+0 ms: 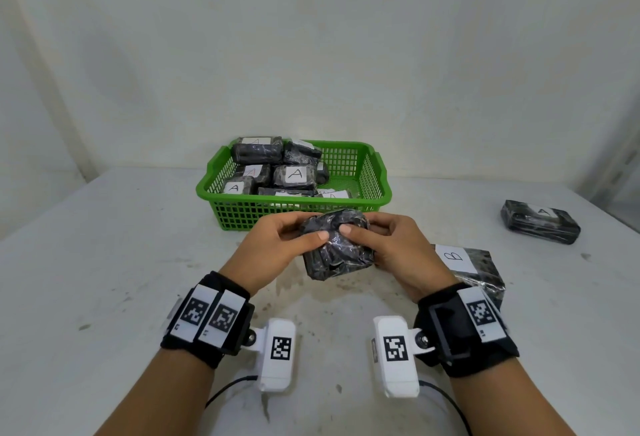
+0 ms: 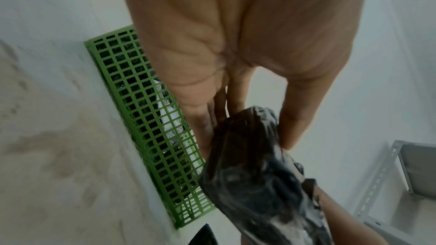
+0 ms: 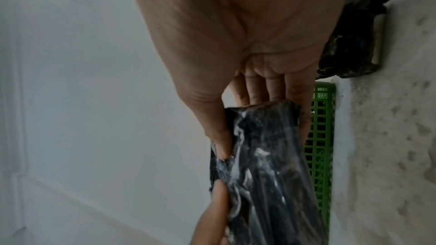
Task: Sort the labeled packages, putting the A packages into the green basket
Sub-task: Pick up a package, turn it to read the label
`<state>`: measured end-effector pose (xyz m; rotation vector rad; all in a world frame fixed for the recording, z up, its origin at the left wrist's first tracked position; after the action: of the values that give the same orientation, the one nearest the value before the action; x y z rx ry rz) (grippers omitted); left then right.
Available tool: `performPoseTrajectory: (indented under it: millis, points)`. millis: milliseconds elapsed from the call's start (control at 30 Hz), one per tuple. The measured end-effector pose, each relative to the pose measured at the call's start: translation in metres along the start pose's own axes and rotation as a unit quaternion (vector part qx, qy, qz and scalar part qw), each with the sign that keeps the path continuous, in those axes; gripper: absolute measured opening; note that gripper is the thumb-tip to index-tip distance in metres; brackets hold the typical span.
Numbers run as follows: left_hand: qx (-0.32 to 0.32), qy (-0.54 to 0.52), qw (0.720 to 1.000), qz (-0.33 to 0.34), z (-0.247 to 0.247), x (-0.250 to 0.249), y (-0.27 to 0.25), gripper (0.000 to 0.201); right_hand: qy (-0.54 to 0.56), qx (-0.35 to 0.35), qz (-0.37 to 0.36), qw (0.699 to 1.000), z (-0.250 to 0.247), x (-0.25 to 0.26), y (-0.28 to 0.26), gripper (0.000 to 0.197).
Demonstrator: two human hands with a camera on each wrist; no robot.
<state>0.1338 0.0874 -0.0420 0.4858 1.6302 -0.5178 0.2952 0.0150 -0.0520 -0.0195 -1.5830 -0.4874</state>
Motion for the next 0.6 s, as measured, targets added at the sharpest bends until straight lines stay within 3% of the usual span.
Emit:
performPoseTrajectory:
  millis: [167, 333, 467, 600]
  points:
    - [-0.042, -0.045, 0.998, 0.010, -0.012, -0.003, -0.001, 0.031, 0.016, 0.038, 0.012, 0.999, 0.009, -0.001, -0.001, 0.037]
    - [0.020, -0.080, 0.997, -0.016, -0.005, 0.005, 0.003, 0.051, -0.002, 0.021, -0.023, 1.000, 0.004, 0.003, 0.001, 0.027]
    - [-0.010, -0.073, 0.997, -0.002, -0.011, 0.005, 0.005, 0.040, 0.019, 0.031, -0.025, 0.999, 0.008, 0.005, 0.001, 0.043]
    - [-0.005, -0.128, 0.992, -0.002, -0.012, 0.006, 0.006, 0.051, 0.093, 0.049, 0.044, 0.994, 0.014, 0.001, -0.006, 0.056]
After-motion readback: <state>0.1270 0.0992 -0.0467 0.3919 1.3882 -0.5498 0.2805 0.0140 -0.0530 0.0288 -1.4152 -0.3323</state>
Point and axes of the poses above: each hand's wrist, its own y-axis towards the middle knuckle, its own z-axis out of the palm, x = y × z, the point moved 9 cm from there along y, towards the middle knuckle, and after that the axes turned 14 degrees about -z, right-handed, at the moved point
